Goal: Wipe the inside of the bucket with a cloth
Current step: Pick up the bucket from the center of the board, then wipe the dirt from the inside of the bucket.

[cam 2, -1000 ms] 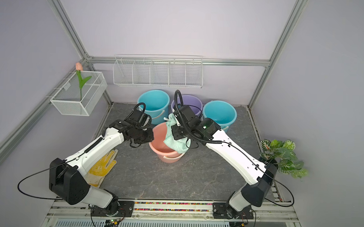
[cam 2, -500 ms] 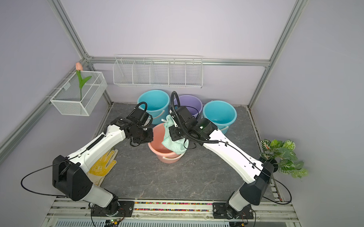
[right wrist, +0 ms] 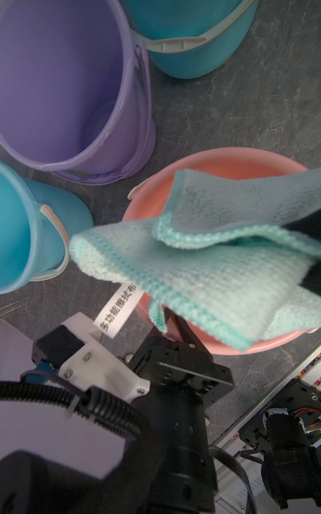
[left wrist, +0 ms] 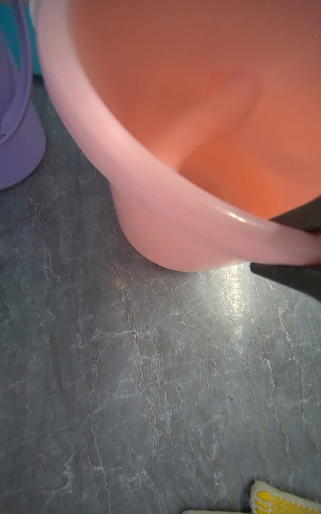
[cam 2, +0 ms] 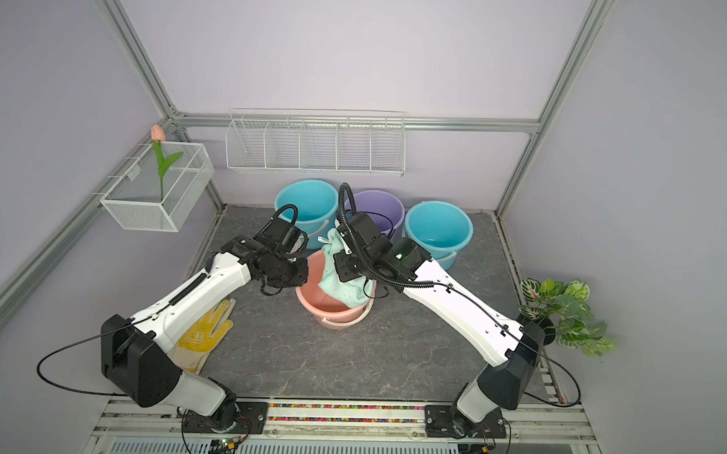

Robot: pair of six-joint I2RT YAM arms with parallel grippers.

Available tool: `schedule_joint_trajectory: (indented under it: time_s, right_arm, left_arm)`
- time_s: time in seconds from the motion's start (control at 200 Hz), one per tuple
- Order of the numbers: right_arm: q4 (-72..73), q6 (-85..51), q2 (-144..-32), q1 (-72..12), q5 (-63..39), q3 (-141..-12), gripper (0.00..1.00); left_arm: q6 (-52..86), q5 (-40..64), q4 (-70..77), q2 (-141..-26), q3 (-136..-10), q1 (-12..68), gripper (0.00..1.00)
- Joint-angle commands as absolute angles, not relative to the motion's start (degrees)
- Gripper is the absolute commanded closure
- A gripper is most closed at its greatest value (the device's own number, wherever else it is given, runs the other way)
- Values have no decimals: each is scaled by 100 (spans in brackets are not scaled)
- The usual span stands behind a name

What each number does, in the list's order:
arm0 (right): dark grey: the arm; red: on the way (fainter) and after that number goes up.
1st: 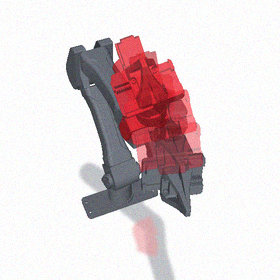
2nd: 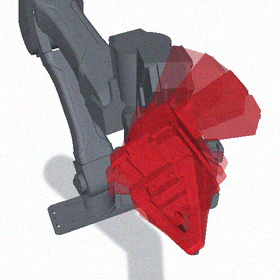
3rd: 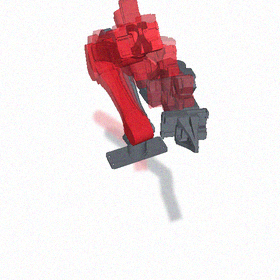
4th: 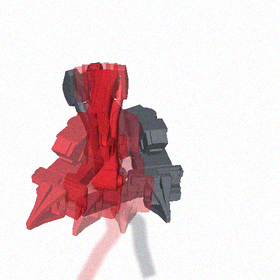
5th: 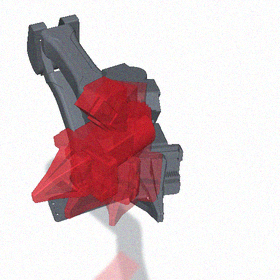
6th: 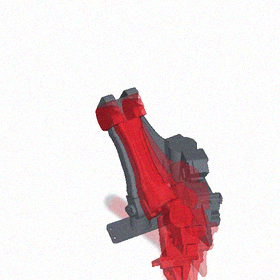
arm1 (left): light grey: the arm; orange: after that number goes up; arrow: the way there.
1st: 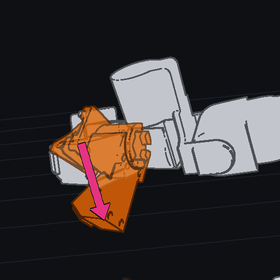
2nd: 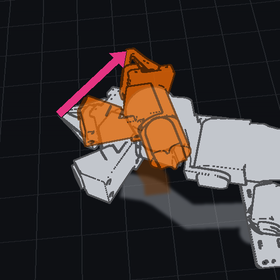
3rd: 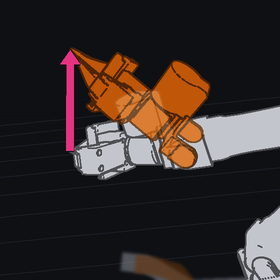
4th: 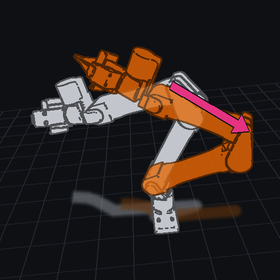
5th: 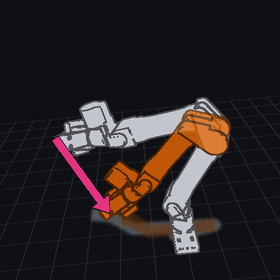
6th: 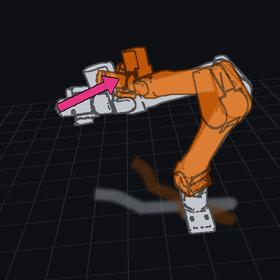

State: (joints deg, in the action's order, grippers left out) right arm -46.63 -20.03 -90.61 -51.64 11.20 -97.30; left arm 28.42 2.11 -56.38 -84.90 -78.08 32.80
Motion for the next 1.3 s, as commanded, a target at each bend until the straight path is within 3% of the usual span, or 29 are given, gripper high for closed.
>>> schedule_joint_trajectory:
  time_s: [0.0, 0.555, 0.905, 1.295]
  right_arm:
    - [-4116, -1733, -8811, -5245, 1215, -9373, 93]
    - [-392, 663, -7454, -5446, 576, -5599, 93]
    - [116, 3195, -7466, -5640, 440, -4512, 93]
    - [147, 6564, -7955, -5581, 429, -4565, 93]
  left_arm:
    - [2764, -91, -5247, -8076, -7733, 3542, 100]
    - [2390, -1616, -4078, -7003, -6995, 5083, 100]
    - [2035, -1750, -3502, -6492, -6422, 5510, 100]
    - [1705, -1511, -3612, -6451, -6241, 5647, 100]
